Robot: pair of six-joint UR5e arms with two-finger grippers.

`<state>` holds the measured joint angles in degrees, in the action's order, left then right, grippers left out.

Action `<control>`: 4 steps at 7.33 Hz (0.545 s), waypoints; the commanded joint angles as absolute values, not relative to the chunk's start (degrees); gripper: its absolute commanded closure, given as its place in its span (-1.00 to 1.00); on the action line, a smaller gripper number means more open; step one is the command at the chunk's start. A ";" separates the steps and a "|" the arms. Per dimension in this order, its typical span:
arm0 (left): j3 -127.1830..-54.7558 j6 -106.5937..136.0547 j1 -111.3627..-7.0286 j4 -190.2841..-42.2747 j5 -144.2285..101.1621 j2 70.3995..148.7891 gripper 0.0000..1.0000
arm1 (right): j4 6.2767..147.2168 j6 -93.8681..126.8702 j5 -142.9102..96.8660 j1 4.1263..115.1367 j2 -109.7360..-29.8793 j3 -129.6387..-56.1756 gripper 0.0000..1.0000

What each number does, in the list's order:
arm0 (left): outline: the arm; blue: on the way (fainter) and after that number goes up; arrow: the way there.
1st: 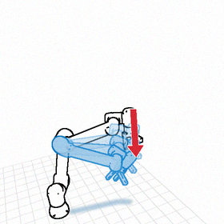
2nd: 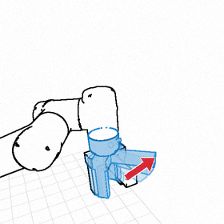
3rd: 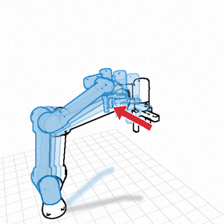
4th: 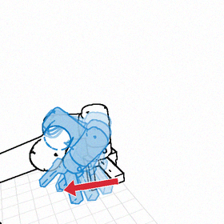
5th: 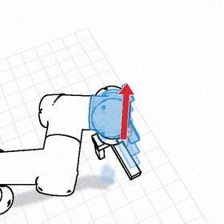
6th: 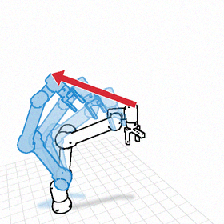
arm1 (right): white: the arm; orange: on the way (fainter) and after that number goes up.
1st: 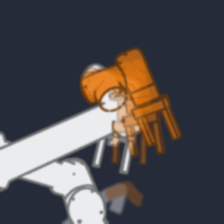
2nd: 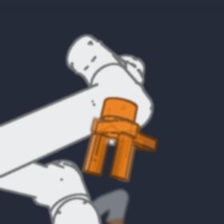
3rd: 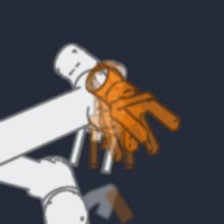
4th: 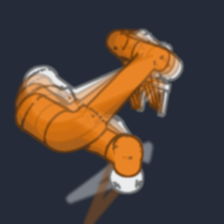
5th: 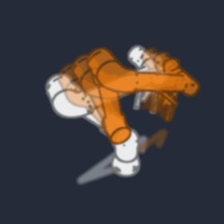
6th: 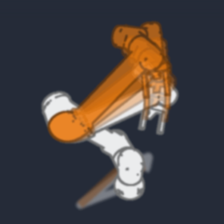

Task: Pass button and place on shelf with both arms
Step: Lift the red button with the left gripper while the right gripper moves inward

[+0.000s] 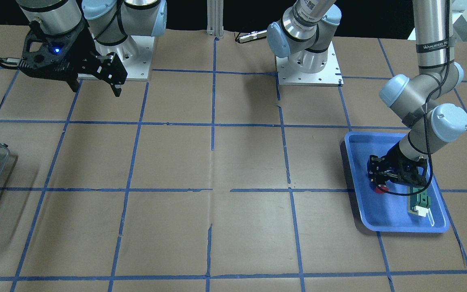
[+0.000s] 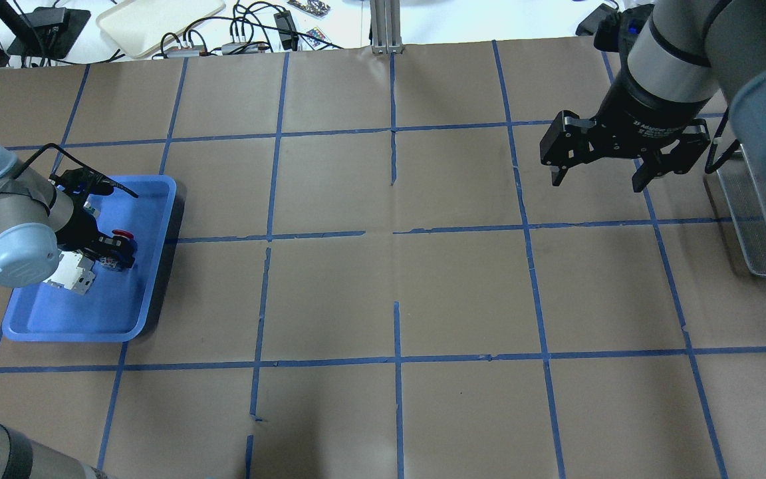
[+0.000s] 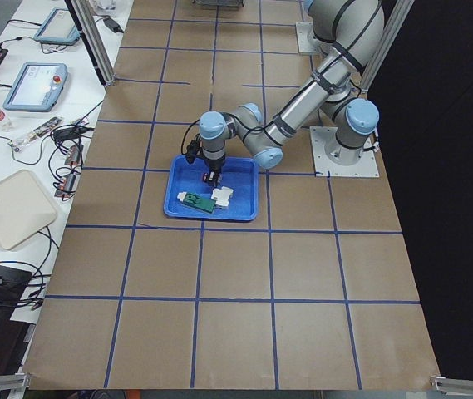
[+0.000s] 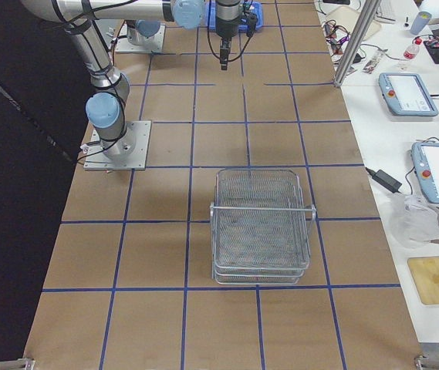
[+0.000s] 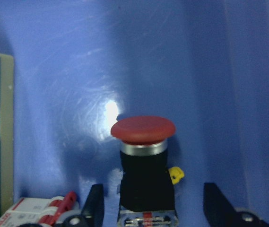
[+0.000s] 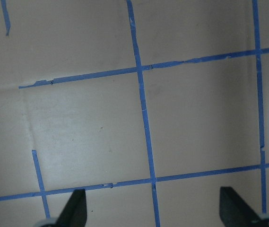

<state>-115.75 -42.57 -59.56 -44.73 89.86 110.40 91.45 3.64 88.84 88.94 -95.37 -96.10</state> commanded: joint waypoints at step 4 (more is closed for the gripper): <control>-114.79 -57.82 -67.46 -47.10 83.27 104.34 1.00 | 96.15 -28.18 79.56 88.07 -94.92 -96.15 -1.00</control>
<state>-115.44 -54.65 -63.66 -45.91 87.02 106.29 95.44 -23.87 83.02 88.11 -94.96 -96.23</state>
